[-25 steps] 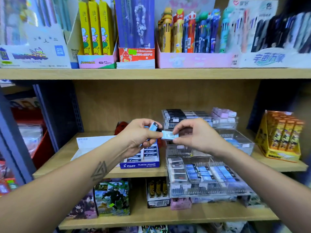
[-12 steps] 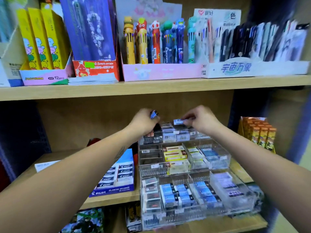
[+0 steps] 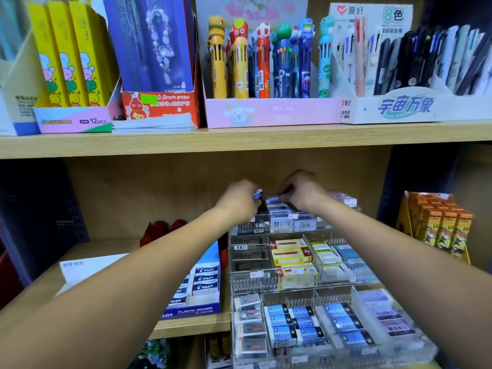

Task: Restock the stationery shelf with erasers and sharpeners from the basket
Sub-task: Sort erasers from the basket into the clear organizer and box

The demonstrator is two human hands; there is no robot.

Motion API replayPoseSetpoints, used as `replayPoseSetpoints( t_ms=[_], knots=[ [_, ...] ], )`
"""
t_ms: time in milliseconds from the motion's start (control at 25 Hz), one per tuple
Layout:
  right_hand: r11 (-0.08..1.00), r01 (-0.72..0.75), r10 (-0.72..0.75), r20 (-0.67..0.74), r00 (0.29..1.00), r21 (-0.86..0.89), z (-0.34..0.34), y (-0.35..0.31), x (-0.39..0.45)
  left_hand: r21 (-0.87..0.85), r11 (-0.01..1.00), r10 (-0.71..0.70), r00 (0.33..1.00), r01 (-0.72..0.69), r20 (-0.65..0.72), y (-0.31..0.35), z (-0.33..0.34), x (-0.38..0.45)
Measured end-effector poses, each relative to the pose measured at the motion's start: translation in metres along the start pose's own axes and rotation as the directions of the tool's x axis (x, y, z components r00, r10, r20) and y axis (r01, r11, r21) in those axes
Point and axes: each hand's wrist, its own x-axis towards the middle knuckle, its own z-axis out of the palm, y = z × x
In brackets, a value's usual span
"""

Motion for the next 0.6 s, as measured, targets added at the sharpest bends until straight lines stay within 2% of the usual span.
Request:
replayPoseSetpoints(
  t_ms=[280, 320, 400, 480, 520, 600],
  knots=[
    [0.996, -0.009, 0.006, -0.026, 1.0, -0.091, 0.01, -0.001, 0.005, -0.187, 0.982, -0.023, 0.998, 0.035, 0.065, -0.004, -0.006, -0.003],
    [0.999, 0.009, -0.01, -0.027, 1.0, -0.049, 0.006, -0.004, 0.001, -0.23, 0.973, -0.017, 0.998, 0.031, 0.062, -0.003, -0.01, -0.005],
    [0.962, 0.076, -0.084, 0.019, 0.996, 0.261, -0.002, -0.014, -0.014, -0.321, 0.947, 0.025, 0.999, -0.017, 0.021, 0.0, -0.016, -0.012],
    [0.803, 0.078, -0.175, 0.108, 0.979, 0.591, -0.009, -0.027, -0.034, -0.455, 0.888, 0.083, 0.996, -0.065, 0.02, 0.003, -0.022, -0.021],
    [0.738, 0.06, -0.195, 0.127, 0.973, 0.673, -0.01, -0.031, -0.042, -0.525, 0.849, 0.105, 0.993, -0.061, 0.055, 0.004, -0.024, -0.026],
    [0.693, 0.047, -0.177, 0.107, 0.978, 0.719, -0.012, -0.034, -0.052, -0.608, 0.794, 0.106, 0.984, 0.003, 0.142, 0.005, -0.027, -0.035]
  ],
)
